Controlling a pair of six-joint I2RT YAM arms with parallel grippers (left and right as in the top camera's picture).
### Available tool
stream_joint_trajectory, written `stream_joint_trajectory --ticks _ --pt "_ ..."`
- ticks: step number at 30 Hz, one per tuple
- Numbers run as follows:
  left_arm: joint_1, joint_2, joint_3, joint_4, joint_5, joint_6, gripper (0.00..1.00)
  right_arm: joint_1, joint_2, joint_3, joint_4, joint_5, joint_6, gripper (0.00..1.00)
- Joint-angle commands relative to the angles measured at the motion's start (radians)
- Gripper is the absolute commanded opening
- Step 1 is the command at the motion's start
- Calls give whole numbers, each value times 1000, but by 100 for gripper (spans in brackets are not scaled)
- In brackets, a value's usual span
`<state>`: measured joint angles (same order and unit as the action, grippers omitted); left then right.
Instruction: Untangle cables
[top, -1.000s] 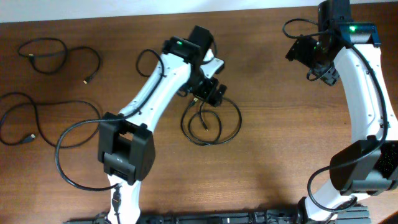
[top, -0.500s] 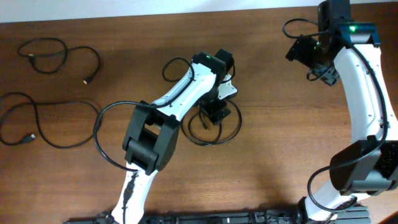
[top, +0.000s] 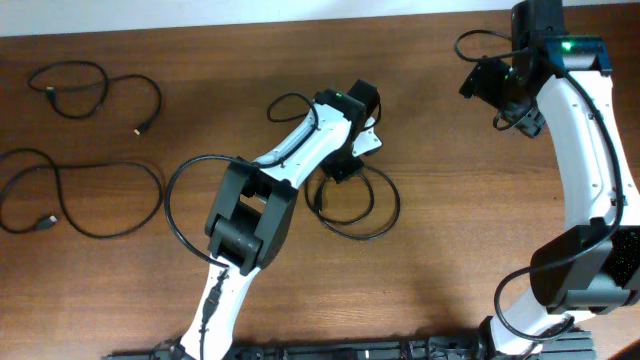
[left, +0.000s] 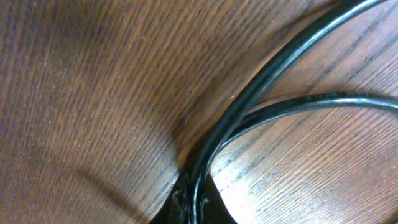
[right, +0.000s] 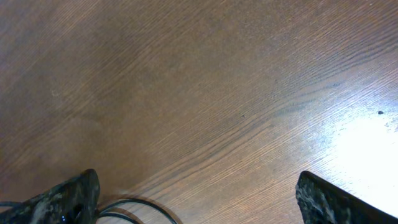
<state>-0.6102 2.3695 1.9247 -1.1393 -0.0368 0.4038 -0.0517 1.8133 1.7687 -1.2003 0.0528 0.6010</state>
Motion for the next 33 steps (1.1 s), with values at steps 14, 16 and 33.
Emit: stream_joint_trajectory --ticks 14,16,33 --pt "360 -175 481 -222 307 -446 0 0 9 2 0 14 -1 98" --pt "417 -227 481 -253 307 -446 0 0 9 2 0 15 -1 98" --pt "402 -212 66 23 166 -624 0 0 9 2 0 15 -1 98"
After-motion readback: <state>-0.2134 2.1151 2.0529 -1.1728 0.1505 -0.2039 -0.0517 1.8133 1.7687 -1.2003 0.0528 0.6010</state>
